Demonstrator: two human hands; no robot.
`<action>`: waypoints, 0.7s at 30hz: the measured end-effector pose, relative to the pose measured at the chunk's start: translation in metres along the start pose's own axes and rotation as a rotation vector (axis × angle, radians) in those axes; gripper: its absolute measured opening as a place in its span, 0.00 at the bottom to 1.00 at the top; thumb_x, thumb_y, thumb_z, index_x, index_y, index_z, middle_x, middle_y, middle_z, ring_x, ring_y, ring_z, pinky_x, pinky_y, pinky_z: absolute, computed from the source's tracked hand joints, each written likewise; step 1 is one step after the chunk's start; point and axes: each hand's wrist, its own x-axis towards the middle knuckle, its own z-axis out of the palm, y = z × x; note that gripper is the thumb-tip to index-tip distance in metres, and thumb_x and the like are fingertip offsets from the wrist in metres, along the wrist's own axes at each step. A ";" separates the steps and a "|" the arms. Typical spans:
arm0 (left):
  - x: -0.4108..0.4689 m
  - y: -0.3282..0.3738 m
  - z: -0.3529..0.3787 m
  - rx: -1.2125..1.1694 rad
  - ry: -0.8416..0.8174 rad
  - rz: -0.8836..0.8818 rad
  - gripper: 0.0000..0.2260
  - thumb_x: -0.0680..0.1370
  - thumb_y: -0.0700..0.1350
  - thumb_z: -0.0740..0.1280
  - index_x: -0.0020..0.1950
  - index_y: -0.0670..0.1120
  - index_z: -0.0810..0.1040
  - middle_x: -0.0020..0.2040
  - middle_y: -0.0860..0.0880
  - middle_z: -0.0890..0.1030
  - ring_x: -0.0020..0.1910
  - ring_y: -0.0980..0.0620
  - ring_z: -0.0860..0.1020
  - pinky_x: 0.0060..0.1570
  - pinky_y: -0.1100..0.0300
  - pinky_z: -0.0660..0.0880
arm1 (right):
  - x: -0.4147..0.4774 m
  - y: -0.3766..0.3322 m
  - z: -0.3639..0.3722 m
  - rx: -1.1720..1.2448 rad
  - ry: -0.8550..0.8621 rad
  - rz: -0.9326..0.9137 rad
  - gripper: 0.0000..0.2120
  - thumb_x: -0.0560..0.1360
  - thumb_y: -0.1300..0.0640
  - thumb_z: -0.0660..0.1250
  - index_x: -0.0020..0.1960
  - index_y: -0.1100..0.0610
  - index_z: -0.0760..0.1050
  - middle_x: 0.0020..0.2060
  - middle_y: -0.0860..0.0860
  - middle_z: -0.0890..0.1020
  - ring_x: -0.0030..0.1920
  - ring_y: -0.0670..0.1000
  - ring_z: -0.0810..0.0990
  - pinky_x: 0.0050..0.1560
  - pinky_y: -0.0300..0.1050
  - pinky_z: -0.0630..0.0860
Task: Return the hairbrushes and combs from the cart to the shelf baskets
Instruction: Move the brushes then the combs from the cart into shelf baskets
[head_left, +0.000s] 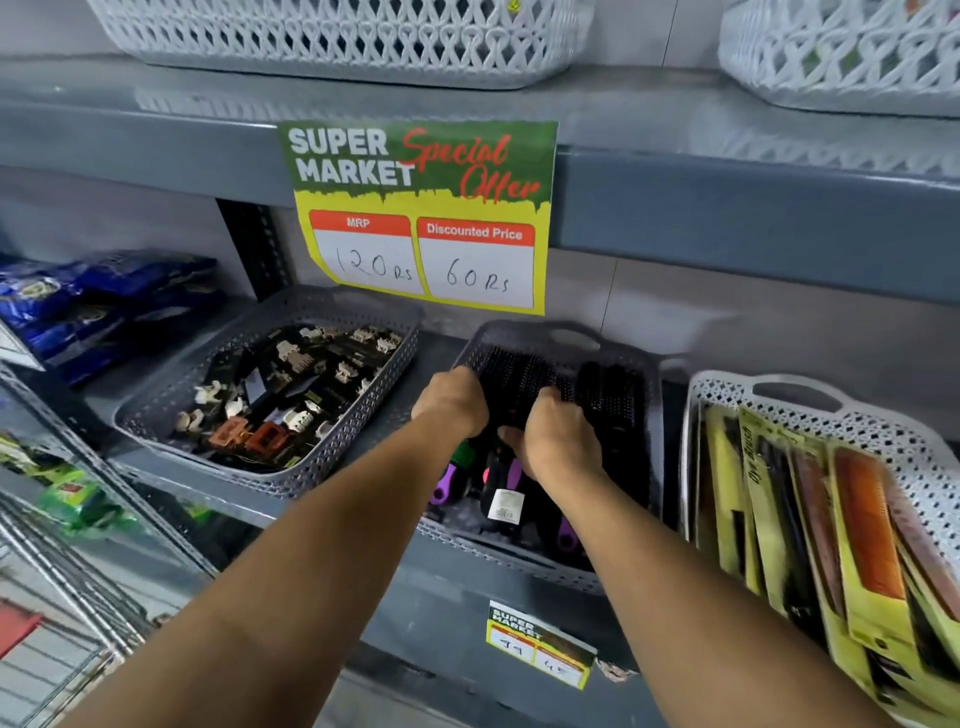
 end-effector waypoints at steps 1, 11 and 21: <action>-0.002 -0.001 -0.001 0.007 0.002 0.010 0.13 0.74 0.38 0.64 0.58 0.37 0.76 0.57 0.36 0.79 0.55 0.37 0.79 0.53 0.47 0.77 | -0.001 0.000 -0.001 -0.012 -0.004 -0.005 0.24 0.72 0.50 0.72 0.60 0.61 0.69 0.47 0.59 0.82 0.46 0.62 0.82 0.34 0.47 0.70; -0.023 -0.010 -0.010 -0.027 0.060 0.051 0.10 0.73 0.36 0.64 0.53 0.36 0.78 0.53 0.35 0.81 0.51 0.36 0.80 0.47 0.50 0.77 | -0.022 0.005 -0.012 -0.062 -0.002 -0.080 0.23 0.74 0.49 0.69 0.62 0.59 0.68 0.56 0.60 0.76 0.50 0.62 0.80 0.36 0.49 0.71; -0.056 -0.067 -0.066 -0.193 0.247 0.065 0.12 0.74 0.47 0.66 0.50 0.40 0.81 0.50 0.37 0.83 0.51 0.36 0.80 0.43 0.54 0.73 | -0.060 -0.027 -0.028 0.000 0.057 -0.277 0.19 0.75 0.48 0.67 0.62 0.55 0.70 0.60 0.57 0.72 0.56 0.62 0.76 0.43 0.52 0.73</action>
